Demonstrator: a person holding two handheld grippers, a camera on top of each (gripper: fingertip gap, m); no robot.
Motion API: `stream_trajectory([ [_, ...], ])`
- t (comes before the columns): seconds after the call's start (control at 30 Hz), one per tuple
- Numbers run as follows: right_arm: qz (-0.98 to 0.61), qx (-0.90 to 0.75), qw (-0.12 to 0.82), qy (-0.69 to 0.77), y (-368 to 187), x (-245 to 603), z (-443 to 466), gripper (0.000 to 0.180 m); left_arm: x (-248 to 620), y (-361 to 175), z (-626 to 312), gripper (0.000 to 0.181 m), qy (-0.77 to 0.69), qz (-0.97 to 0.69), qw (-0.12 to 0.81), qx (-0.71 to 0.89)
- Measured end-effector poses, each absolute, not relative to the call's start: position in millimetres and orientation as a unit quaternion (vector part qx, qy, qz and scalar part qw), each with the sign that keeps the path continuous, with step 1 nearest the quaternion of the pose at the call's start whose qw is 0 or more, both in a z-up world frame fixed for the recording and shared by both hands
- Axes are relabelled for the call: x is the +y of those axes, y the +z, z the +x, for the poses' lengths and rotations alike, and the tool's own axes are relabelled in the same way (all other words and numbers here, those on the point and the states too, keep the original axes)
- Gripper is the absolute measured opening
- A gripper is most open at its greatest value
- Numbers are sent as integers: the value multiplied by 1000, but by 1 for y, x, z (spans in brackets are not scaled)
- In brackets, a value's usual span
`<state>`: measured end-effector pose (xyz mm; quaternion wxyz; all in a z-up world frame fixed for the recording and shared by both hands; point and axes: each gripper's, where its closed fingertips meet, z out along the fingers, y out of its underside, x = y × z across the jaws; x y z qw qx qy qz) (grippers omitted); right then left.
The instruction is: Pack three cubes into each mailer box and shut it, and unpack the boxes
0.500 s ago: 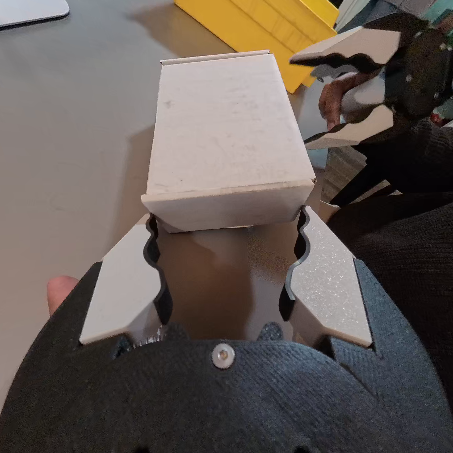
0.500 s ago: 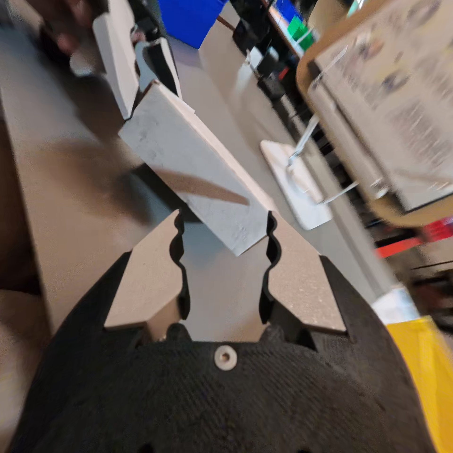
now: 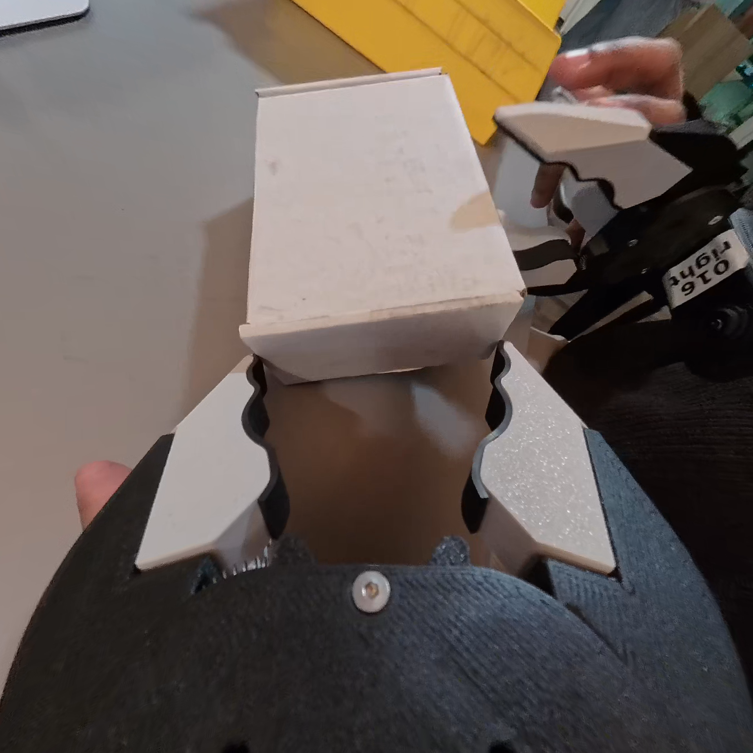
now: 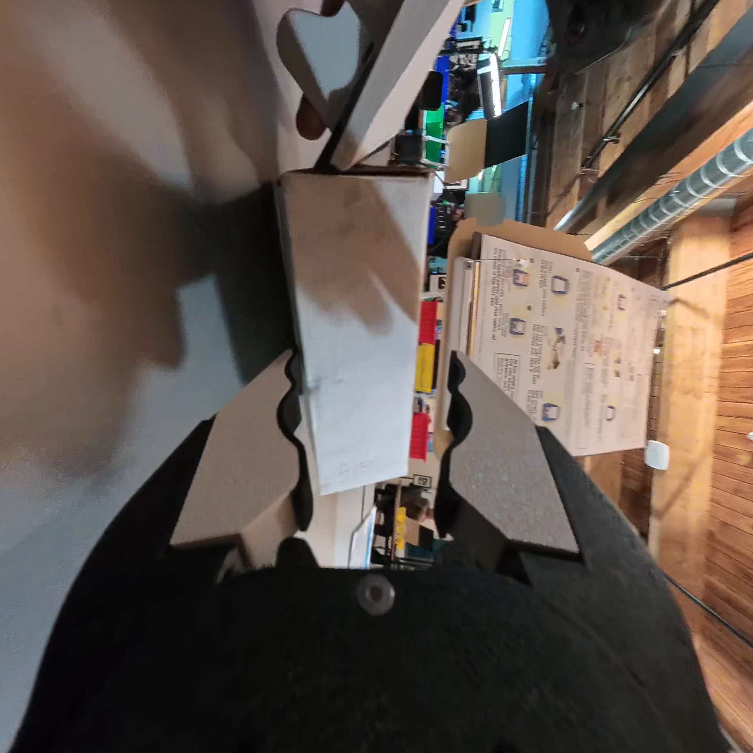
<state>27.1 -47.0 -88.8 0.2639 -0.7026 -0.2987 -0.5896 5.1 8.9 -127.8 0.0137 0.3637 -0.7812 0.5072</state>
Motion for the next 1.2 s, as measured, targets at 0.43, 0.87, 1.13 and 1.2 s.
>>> stream_trajectory([
  [0.43, -748, -249, 280, -548, -87, -65, 35, 56, 34, -98, 36, 104, 499, 365, -189, -763],
  [0.87, -777, -240, 259, -522, -79, -88, 39, 56, -13, -85, 31, 108, 346, 111, -482, -797],
  [1.13, -775, -254, 295, -498, -77, -79, 23, 56, -36, -87, 19, 71, 368, 52, -488, -790],
  [1.2, -777, -244, 313, -489, -74, -79, 22, 56, -41, -81, 18, 72, 385, 56, -491, -779],
])
